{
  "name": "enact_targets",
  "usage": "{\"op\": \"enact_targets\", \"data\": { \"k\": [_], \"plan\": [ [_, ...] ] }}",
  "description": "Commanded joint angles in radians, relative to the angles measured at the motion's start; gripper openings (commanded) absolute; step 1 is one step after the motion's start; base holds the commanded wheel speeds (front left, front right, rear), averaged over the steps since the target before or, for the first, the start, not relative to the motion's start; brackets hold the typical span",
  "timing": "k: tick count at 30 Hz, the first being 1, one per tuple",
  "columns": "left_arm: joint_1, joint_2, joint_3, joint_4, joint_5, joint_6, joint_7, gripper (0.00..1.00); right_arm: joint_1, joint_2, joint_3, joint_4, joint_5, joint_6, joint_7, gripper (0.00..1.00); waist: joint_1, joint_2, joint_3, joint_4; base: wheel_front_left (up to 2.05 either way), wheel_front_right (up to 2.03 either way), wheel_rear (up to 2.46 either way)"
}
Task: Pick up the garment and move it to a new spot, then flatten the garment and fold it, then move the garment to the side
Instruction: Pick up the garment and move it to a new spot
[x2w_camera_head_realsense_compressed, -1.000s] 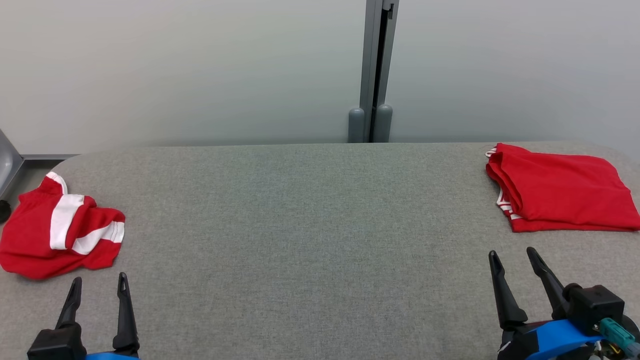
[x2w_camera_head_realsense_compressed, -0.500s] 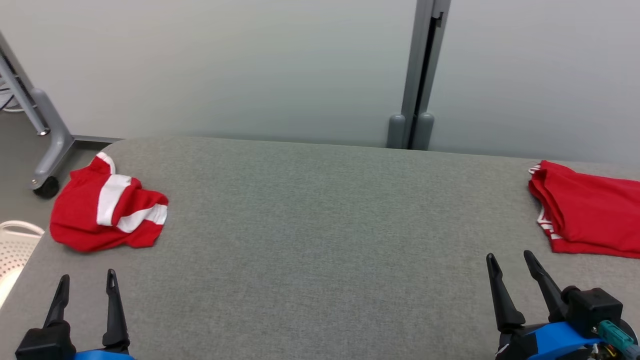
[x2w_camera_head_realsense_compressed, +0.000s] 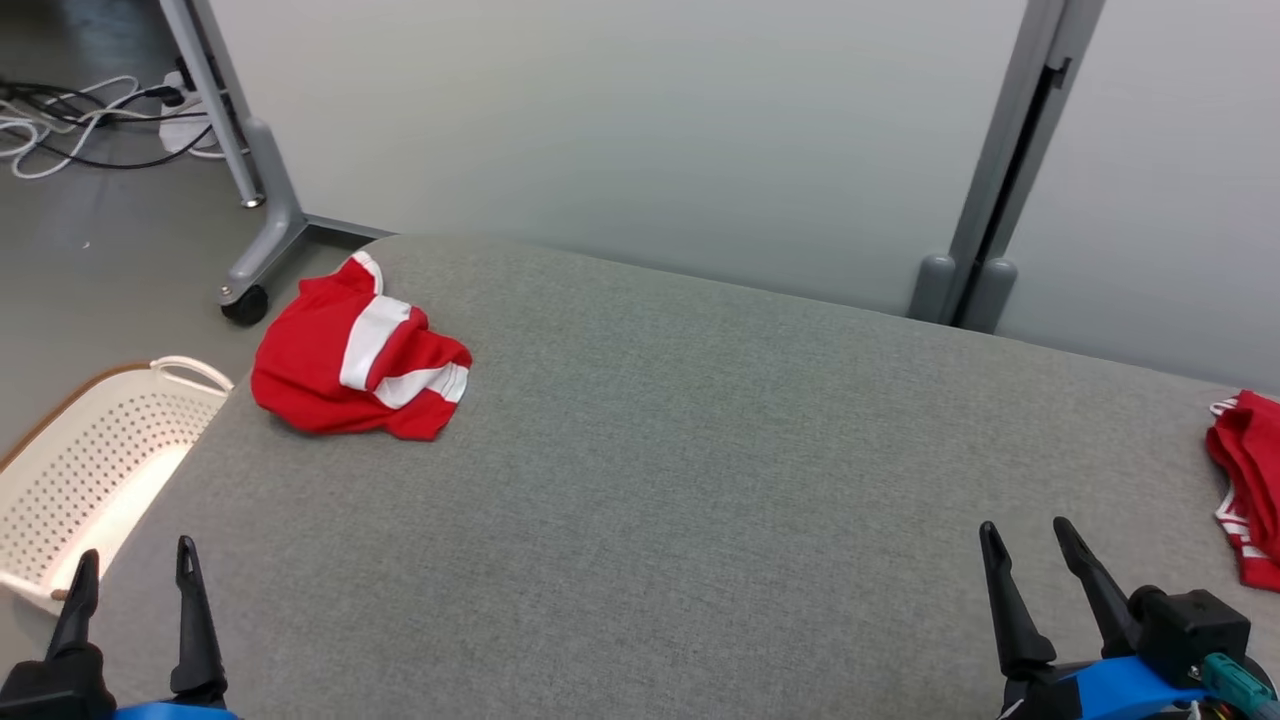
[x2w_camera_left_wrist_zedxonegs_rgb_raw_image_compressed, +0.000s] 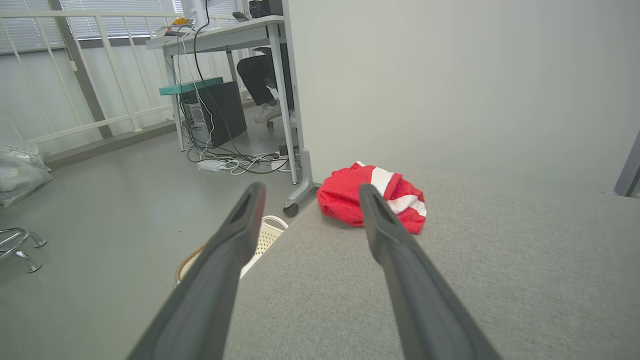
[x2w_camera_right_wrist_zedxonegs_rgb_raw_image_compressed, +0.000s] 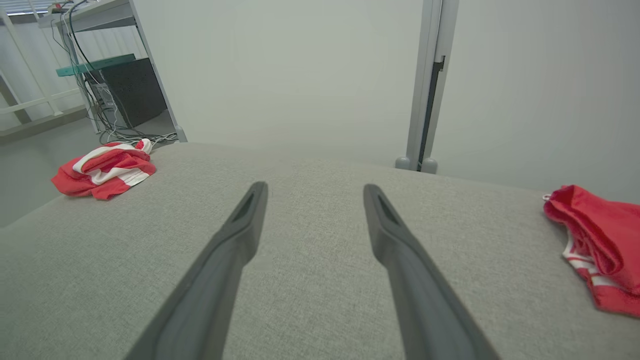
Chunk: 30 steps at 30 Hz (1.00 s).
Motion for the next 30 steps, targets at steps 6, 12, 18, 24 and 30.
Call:
{"op": "enact_targets", "data": {
  "k": [6, 12, 18, 24, 30],
  "plan": [
    [0.013, 0.012, 0.015, -0.009, -0.009, 0.011, 0.003, 1.0, -0.002, -0.002, -0.001, 0.015, 0.005, 0.0, -0.009, 1.0, 0.0, 0.0, 0.01, 0.053, 0.0, 0.0, 0.0],
    [0.019, 0.021, 0.018, -0.014, -0.014, 0.013, 0.004, 1.0, -0.006, -0.001, 0.01, 0.029, 0.011, 0.0, -0.015, 1.0, 0.0, 0.0, 0.008, 0.069, 0.0, 0.0, 0.0],
    [0.021, 0.021, 0.019, -0.015, -0.02, 0.02, -0.001, 1.0, -0.007, -0.001, 0.018, 0.039, 0.013, 0.0, -0.017, 1.0, 0.0, 0.0, 0.012, 0.067, 0.0, 0.0, 0.0],
    [-0.042, 0.025, 0.017, 0.007, -0.043, 0.002, -0.015, 1.0, -0.028, -0.002, 0.013, 0.025, -0.007, 0.0, -0.005, 1.0, 0.0, 0.0, 0.046, 0.043, 0.0, 0.0, 0.0],
    [-0.246, 0.062, 0.027, 0.079, -0.067, -0.031, -0.034, 1.0, -0.085, -0.005, 0.0, -0.043, -0.075, 0.0, 0.03, 1.0, 0.0, 0.0, 0.157, -0.032, 0.0, 0.0, 0.0]
  ]
}}
